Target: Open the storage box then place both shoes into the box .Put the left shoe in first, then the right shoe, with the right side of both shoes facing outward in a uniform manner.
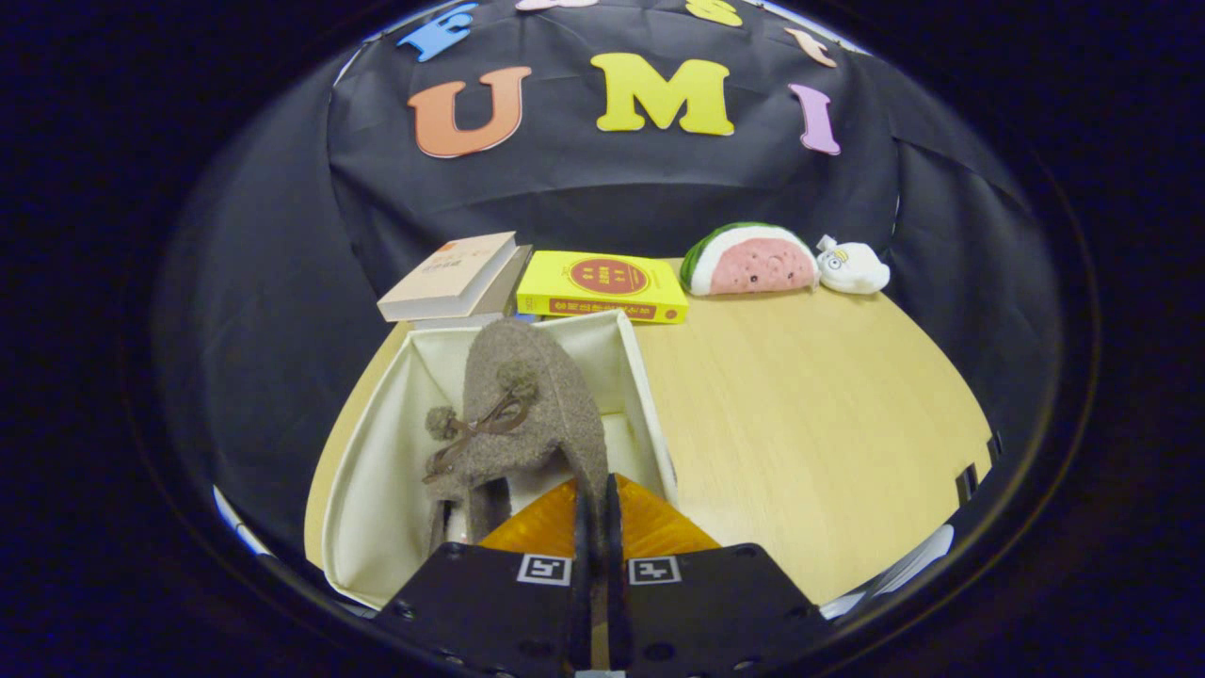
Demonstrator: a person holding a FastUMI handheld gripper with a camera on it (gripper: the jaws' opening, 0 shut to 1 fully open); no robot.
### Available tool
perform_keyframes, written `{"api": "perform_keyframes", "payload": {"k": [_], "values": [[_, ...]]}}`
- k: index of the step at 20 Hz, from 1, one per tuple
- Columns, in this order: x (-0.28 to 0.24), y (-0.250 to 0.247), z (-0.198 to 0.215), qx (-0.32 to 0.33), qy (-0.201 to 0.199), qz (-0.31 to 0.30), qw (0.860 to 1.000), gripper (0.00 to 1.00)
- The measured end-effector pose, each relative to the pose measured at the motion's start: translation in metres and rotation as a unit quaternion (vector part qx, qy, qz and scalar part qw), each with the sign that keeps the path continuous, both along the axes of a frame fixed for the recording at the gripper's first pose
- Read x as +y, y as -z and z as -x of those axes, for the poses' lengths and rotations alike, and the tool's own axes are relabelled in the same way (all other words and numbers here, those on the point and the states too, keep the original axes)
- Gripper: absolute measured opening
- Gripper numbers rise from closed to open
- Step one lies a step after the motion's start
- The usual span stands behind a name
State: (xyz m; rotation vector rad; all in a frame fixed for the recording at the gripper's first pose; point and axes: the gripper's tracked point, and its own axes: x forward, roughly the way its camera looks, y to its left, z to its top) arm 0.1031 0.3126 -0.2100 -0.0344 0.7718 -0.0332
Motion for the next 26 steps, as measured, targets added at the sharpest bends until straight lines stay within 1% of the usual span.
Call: {"api": "perform_keyframes", "payload": {"k": [1, 2, 3, 5, 6, 9, 12, 16, 17, 19, 20, 24, 26], "values": [[0.002, 0.000, 0.002, 0.000, -0.004, -0.011, 1.000, 0.08], [0.004, 0.000, 0.003, 0.002, -0.005, -0.014, 1.000, 0.14], [0.002, -0.007, 0.004, -0.008, -0.002, -0.017, 1.000, 0.14], [-0.004, -0.028, 0.002, -0.042, -0.003, -0.016, 0.999, 0.11], [-0.009, -0.041, 0.001, -0.065, -0.008, -0.011, 0.998, 0.14], [-0.029, -0.082, 0.009, -0.137, -0.017, -0.009, 0.990, 0.28], [-0.056, -0.127, 0.023, -0.212, -0.017, -0.003, 0.977, 0.43], [-0.093, -0.176, 0.048, -0.293, -0.013, 0.011, 0.956, 0.49], [-0.100, -0.187, 0.054, -0.310, -0.015, 0.010, 0.951, 0.55], [-0.112, -0.198, 0.065, -0.334, -0.018, 0.010, 0.942, 0.67], [-0.121, -0.199, 0.069, -0.339, -0.017, 0.012, 0.941, 0.73], [-0.144, -0.199, 0.083, -0.365, -0.038, 0.011, 0.930, 0.98], [-0.166, -0.196, 0.087, -0.373, -0.026, 0.016, 0.927, 0.97]]}}
